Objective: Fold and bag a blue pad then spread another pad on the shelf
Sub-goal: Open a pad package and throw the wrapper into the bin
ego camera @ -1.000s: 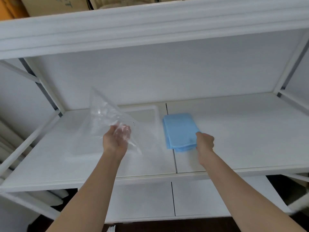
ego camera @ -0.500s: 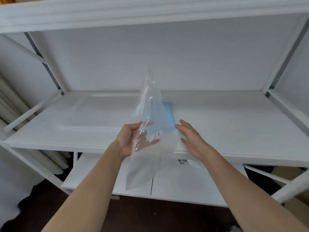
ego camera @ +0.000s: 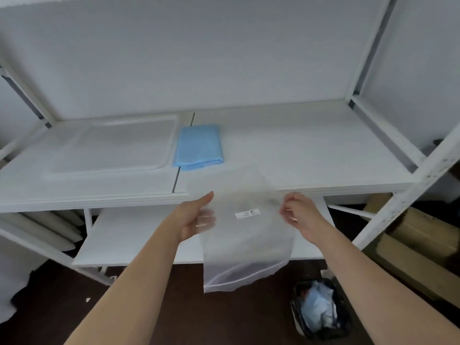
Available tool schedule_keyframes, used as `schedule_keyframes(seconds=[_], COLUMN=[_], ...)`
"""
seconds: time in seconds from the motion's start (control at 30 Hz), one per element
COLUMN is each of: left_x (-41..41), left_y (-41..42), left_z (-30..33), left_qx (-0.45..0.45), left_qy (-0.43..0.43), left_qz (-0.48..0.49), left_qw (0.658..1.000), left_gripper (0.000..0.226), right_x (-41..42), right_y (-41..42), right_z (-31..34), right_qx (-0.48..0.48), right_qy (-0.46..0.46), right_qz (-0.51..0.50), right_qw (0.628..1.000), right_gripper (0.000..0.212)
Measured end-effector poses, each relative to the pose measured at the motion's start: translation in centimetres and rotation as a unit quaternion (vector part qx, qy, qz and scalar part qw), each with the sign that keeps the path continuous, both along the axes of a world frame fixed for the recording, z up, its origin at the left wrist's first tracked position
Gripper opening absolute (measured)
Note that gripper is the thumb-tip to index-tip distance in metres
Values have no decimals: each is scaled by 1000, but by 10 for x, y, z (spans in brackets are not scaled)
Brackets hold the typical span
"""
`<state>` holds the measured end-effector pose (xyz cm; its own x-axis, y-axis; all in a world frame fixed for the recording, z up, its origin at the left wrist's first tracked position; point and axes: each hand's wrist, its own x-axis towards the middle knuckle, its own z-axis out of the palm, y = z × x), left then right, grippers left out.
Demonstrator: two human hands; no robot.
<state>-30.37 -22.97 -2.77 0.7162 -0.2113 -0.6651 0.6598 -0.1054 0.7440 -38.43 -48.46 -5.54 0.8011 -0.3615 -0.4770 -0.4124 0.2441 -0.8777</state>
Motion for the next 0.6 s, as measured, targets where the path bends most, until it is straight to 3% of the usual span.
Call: schedule_keyframes(seconds=[0.13,0.27,0.4,0.47,0.53,0.6], left_x=[-18,-32,-47,-55,-60,-66], left_y=[-5,-11,-26,-34,-41,-51], left_z=[-20,-45,-59,-66,-75,-83], left_qx=[15,7,29,68,104,119], left_qy=[14,22,-18,-54,-97,-117], left_qz=[-86,-106,-149,-144,-139,-132], left_qw=[996,994,988,986,980,977], left_gripper=[77,108,91,80,85,89], right_x=[-30,-59,-76,-81,-86,-90], right_y=[-12,-25,-39,-44,-48,-55], right_z=[-17,-37,-56,-64,-71,-77], right_qx=[-27,-72,-176,-228,-271,-286], right_qy=[25,63,134,173,208,222], right_qz=[11,58,98,131,186,233], right_qw=[999,994,970,949,921,903], right_gripper=[27,46,42,32,15,33])
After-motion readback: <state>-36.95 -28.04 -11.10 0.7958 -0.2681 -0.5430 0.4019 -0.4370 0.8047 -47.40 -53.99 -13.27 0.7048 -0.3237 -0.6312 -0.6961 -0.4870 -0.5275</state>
